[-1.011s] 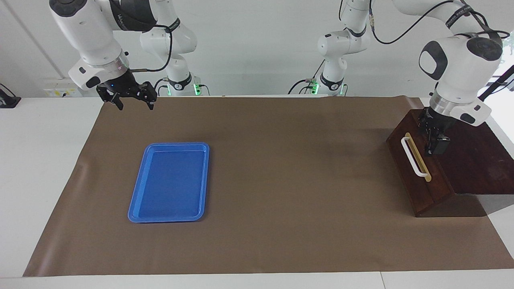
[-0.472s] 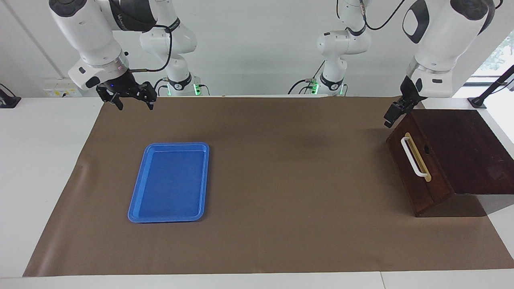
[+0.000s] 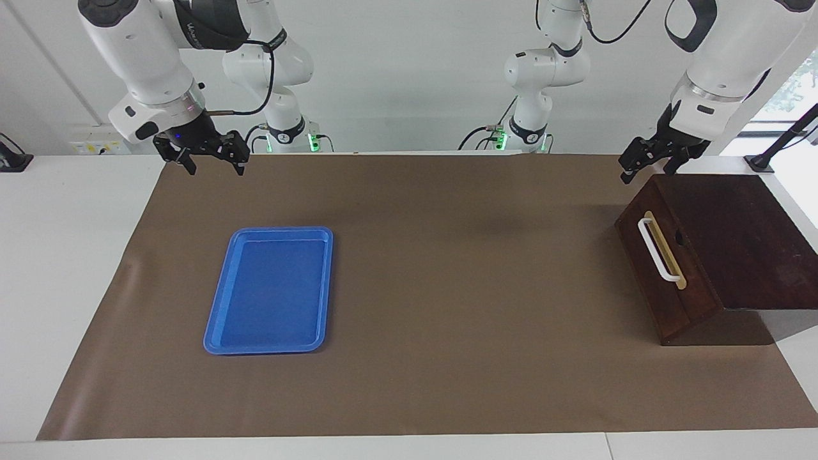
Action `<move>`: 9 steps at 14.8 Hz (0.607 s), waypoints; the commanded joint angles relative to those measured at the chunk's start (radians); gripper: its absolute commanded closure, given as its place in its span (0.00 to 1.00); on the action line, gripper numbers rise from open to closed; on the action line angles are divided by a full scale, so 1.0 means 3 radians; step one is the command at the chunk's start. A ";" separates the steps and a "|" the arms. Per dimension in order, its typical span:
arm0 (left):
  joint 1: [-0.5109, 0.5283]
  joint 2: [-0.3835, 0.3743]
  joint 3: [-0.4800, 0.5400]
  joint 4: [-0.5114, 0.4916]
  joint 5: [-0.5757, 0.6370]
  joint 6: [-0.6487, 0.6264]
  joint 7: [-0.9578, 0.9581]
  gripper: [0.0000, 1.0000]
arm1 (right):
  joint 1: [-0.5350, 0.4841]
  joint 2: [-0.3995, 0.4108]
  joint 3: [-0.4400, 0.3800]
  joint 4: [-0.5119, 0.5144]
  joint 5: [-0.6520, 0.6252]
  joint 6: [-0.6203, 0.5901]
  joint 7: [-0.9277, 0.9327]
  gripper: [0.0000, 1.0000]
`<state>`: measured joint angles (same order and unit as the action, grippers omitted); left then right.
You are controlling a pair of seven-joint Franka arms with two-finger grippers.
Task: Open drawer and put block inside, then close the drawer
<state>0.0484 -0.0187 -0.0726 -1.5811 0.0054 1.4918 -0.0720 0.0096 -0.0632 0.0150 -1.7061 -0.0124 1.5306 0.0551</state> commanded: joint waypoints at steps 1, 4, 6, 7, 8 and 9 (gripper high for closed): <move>0.0054 -0.0142 0.0007 -0.0047 -0.0125 -0.0059 0.0148 0.00 | -0.0058 -0.0050 0.0042 -0.0060 -0.0010 0.0022 0.0051 0.00; 0.0023 0.0112 0.0022 0.0080 -0.0100 -0.0068 0.0163 0.00 | -0.0073 -0.0050 0.0037 -0.0060 -0.0010 0.0001 0.0046 0.00; 0.0013 0.0078 -0.0008 0.0101 -0.0085 -0.0095 0.0194 0.00 | -0.0103 -0.0050 0.0037 -0.0065 -0.0010 0.0011 0.0051 0.00; 0.0013 -0.0069 -0.0003 -0.0167 -0.0090 0.0047 0.0295 0.00 | -0.0098 -0.0050 0.0037 -0.0060 -0.0010 0.0021 0.0072 0.00; 0.0013 -0.0101 0.0002 -0.0216 -0.0090 0.0074 0.0306 0.00 | -0.0098 -0.0050 0.0037 -0.0060 -0.0010 0.0021 0.0097 0.00; 0.0028 -0.0061 0.0017 -0.0135 -0.0074 0.0039 0.0352 0.00 | -0.0098 -0.0050 0.0037 -0.0060 -0.0010 0.0021 0.0102 0.00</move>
<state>0.0569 -0.0094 -0.0802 -1.5972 -0.0101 1.4910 -0.0022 -0.0037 -0.0632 0.0138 -1.7061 -0.0124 1.5306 0.0625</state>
